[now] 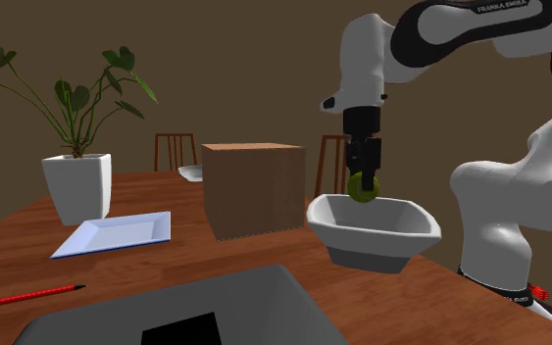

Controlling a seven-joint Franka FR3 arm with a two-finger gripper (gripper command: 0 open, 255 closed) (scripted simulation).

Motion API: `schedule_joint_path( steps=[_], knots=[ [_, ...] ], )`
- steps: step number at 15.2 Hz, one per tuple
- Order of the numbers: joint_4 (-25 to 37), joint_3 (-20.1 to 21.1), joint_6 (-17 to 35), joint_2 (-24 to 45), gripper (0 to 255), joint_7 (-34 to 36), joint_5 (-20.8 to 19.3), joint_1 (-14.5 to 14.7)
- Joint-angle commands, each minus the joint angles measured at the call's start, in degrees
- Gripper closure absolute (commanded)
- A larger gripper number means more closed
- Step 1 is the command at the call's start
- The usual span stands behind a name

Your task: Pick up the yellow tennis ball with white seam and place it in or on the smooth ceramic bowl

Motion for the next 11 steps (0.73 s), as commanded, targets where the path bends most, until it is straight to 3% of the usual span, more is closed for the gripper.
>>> schedule_joint_path(
  steps=[1, 10, 11],
  knots=[
    [1.62, 0.09, -1.62, 0.00, 255, 0.22, 0.06, 0.07],
    [8.49, 0.18, -7.74, 0.72, 255, 0.79, 0.13, 0.22],
    [8.49, 1.59, -9.00, -0.68, 255, 2.38, 1.16, 0.77]
  ],
)
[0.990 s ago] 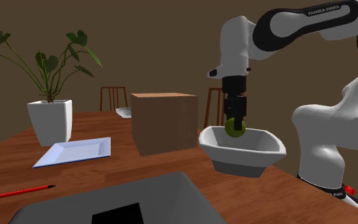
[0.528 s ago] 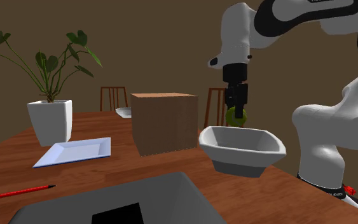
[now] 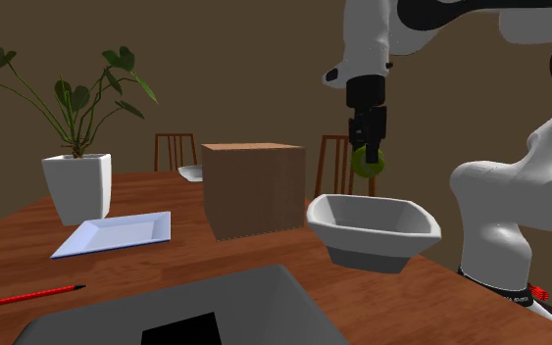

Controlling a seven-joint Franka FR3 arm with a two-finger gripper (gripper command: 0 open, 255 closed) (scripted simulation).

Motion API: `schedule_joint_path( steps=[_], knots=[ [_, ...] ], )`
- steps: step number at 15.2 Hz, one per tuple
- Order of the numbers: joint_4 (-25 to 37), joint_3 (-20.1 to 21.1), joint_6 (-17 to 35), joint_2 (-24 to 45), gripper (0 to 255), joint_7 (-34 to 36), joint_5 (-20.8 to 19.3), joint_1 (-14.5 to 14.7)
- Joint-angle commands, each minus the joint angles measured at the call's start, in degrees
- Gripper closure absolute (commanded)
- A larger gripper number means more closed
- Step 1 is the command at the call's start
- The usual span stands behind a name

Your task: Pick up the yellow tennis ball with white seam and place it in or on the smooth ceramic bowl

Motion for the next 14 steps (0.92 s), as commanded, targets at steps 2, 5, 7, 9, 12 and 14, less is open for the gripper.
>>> schedule_joint_path(
  steps=[2, 5, 7, 9, 12, 14],
  knots=[
    [-1.62, 0.60, 0.46, -1.18, 255, 0.59, 0.44, 0.18],
    [-4.14, 0.60, 2.60, -1.55, 255, 0.38, 0.44, 0.14],
    [-5.78, 0.60, 4.05, -1.74, 255, 0.23, 0.45, 0.12],
    [-7.39, 0.60, 5.52, -1.87, 255, 0.09, 0.46, 0.09],
    [-9.75, 0.60, 7.77, -1.97, 255, -0.14, 0.48, 0.07],
    [-11.28, 0.59, 9.30, -1.96, 255, -0.29, 0.51, 0.05]
  ],
)
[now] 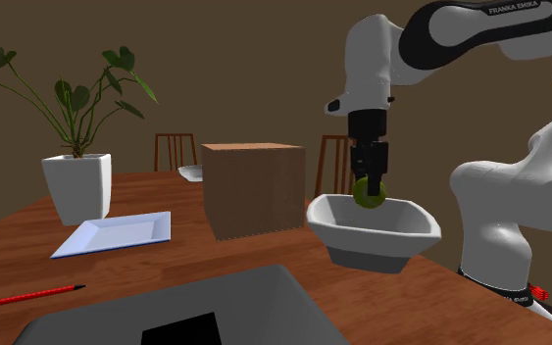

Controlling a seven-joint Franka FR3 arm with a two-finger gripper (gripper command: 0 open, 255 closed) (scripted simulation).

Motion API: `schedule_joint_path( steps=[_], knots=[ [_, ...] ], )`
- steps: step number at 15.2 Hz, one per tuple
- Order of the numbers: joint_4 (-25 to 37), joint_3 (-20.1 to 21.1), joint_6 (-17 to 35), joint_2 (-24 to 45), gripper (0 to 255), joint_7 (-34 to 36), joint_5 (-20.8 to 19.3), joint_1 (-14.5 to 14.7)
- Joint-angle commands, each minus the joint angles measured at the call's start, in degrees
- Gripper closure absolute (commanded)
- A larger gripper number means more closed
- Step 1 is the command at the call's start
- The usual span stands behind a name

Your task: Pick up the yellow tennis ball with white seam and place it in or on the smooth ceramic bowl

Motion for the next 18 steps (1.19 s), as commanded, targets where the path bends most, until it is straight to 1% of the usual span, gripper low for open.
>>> schedule_joint_path(
  steps=[1, 8, 9, 14, 18],
  knots=[
    [-1.04, 0.07, 1.19, 0.10, 255, -0.03, 0.08, 0.04],
    [-1.03, 0.07, 1.19, 0.12, 255, -0.03, 0.08, 0.04],
    [-1.03, 0.07, 1.19, 0.12, 0, -0.03, 0.08, 0.04],
    [-1.03, 0.07, 1.19, 0.12, 0, -0.03, 0.08, 0.04],
    [6.61, -0.50, -5.78, 0.81, 0, 0.04, -0.43, -0.15]
  ],
)
